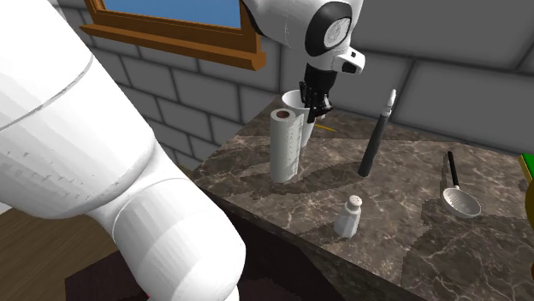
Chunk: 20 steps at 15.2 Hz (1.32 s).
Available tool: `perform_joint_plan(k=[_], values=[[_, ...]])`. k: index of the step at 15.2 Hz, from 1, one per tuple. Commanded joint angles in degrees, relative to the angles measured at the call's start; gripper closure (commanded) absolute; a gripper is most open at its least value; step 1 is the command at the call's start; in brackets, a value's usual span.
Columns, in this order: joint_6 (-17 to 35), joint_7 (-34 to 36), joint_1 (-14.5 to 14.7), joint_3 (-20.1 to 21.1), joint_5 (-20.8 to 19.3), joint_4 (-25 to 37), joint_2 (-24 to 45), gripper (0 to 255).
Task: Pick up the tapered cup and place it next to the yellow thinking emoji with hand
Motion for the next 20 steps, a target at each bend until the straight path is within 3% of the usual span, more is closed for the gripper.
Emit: perform_joint_plan(k=[1,20], values=[[-1.6,0.3,0.0,0.0,-0.2,1.0,-0.6,255],[-16.8,2.4,-0.5,-0.7,-1.6,11.3,-5.6,255]])
